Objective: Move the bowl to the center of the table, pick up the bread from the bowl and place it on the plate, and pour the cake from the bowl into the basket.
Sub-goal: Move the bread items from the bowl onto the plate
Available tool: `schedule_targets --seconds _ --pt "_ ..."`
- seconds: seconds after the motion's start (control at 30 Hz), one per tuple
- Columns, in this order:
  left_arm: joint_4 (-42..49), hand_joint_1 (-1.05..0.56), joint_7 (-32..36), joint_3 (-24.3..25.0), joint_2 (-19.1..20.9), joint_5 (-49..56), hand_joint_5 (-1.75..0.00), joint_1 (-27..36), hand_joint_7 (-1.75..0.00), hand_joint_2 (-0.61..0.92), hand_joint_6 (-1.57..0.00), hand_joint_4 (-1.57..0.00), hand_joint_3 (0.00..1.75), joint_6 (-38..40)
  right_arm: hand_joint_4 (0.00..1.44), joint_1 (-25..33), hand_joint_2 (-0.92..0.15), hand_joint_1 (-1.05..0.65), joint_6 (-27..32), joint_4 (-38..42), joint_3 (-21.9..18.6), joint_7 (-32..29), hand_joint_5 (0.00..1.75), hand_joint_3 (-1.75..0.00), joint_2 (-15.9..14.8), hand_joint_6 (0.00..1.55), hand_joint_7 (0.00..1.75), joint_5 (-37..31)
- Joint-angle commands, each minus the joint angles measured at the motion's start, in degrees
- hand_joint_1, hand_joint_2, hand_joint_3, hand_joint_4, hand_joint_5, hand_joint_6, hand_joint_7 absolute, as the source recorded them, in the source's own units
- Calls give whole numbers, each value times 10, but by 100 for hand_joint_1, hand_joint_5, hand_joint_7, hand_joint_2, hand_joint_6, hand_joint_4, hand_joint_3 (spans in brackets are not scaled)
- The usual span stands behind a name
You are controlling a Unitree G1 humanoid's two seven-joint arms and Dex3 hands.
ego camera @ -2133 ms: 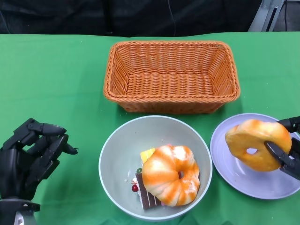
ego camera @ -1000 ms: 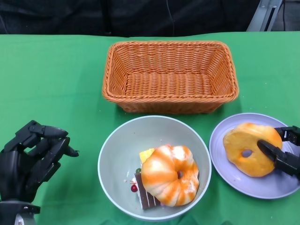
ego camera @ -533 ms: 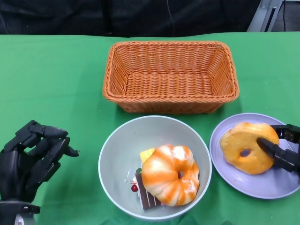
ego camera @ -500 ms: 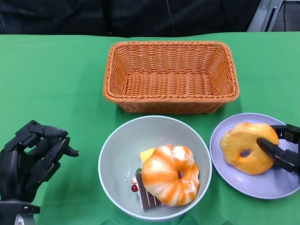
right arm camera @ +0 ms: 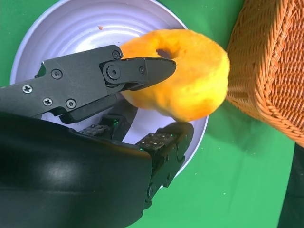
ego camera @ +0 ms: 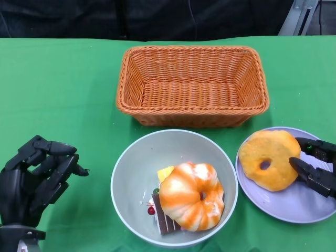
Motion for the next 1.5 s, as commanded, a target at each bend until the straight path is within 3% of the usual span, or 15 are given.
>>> schedule_targets --seconds 0.03,0.27,0.47,0.63,0.77,1.1,1.5 --pt "0 -19 5 0 9 4 -134 6 -105 92 -88 -83 27 -2 48 16 -92 -43 -13 -23 2 -2 27 -23 -6 42 0 -6" --pt "2 -19 5 -1 10 3 -134 7 -104 92 -87 -82 27 -4 47 32 -92 -42 -21 -56 5 -15 24 -21 4 42 0 -16" --pt "4 -18 -2 -1 11 -2 -133 6 -103 92 -88 -82 28 2 49 50 -92 -40 -73 -84 25 -58 19 -17 5 48 3 -68" --pt "4 -18 -1 -2 11 -2 -132 5 -102 92 -88 -84 28 1 42 63 -92 -44 -125 -96 40 -86 13 -22 3 46 1 -112" --pt "4 -19 1 -2 10 0 -131 5 -101 92 -89 -84 28 -4 44 79 -92 -41 -218 -99 45 -125 13 -22 10 47 1 -141" --pt "4 -19 7 -2 10 3 -133 6 -102 92 -89 -84 27 -5 42 104 -92 -51 -385 -126 59 -204 12 -16 18 43 0 -211" --pt "6 -19 9 -4 8 7 -134 5 -104 92 -89 -83 27 -8 50 137 -92 -60 -374 -261 92 -145 19 -7 17 49 2 -227"
